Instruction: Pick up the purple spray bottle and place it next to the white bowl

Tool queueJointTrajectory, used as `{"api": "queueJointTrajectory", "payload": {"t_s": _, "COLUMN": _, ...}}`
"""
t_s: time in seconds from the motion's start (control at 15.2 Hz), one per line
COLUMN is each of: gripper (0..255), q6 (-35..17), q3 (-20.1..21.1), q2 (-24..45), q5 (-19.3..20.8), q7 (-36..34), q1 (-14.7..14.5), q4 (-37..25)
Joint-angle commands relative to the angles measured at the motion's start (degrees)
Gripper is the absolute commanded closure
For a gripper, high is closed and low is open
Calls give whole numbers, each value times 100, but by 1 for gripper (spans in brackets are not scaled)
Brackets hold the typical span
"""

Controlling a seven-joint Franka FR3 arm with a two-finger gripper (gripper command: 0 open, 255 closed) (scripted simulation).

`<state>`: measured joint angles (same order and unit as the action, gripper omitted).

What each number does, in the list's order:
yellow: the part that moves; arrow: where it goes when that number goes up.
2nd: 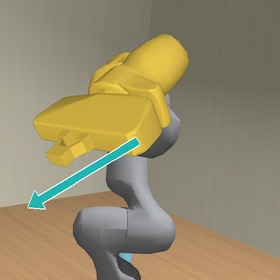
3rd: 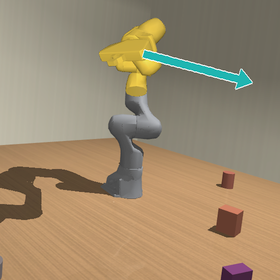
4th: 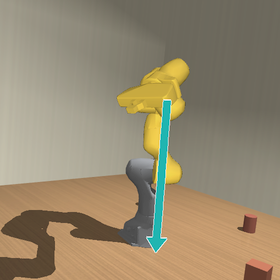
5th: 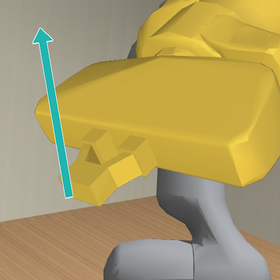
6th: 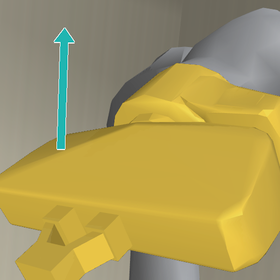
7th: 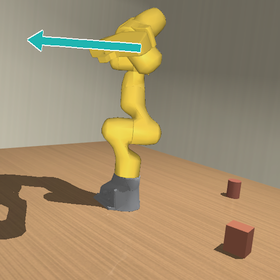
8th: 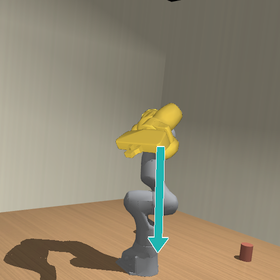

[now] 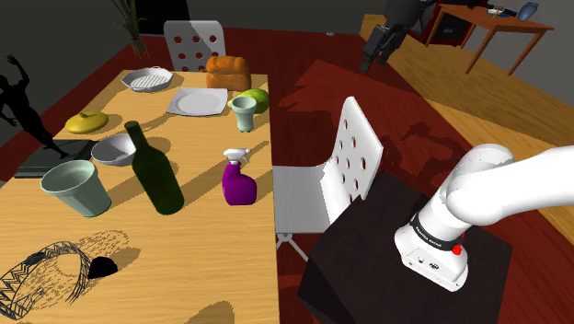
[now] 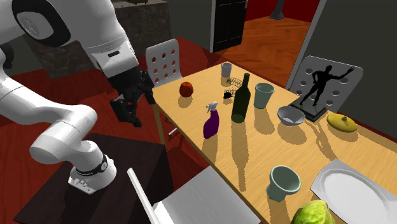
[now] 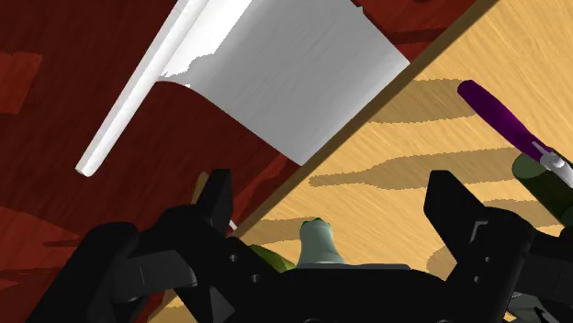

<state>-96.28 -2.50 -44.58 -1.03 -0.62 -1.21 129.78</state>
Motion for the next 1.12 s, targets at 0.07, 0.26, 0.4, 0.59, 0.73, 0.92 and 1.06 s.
{"api": "queueJointTrajectory", "payload": {"t_s": 0.07, "gripper": 0, "q6": -229, "q3": 12, "q2": 6, "q5": -40, "q7": 74, "q1": -65, "q4": 166}}
{"api": "queueJointTrajectory", "payload": {"t_s": 0.26, "gripper": 0, "q6": -922, "q3": 48, "q2": 74, "q5": -163, "q7": 305, "q1": -271, "q4": 624}}
{"api": "queueJointTrajectory", "payload": {"t_s": 0.4, "gripper": 0, "q6": -1390, "q3": 74, "q2": 160, "q5": -250, "q7": 467, "q1": -416, "q4": 895}}
{"api": "queueJointTrajectory", "payload": {"t_s": 0.59, "gripper": 0, "q6": -2101, "q3": 112, "q2": 353, "q5": -389, "q7": 723, "q1": -648, "q4": 1248}}
{"api": "queueJointTrajectory", "payload": {"t_s": 0.73, "gripper": 0, "q6": -2581, "q3": 134, "q2": 525, "q5": -489, "q7": 904, "q1": -814, "q4": 1447}}
{"api": "queueJointTrajectory", "payload": {"t_s": 0.92, "gripper": 0, "q6": -3307, "q3": 161, "q2": 847, "q5": -653, "q7": 1195, "q1": -1080, "q4": 1688}}
{"api": "queueJointTrajectory", "payload": {"t_s": 1.06, "gripper": 0, "q6": -3792, "q3": 174, "q2": 1104, "q5": -777, "q7": 1407, "q1": -1270, "q4": 1810}}
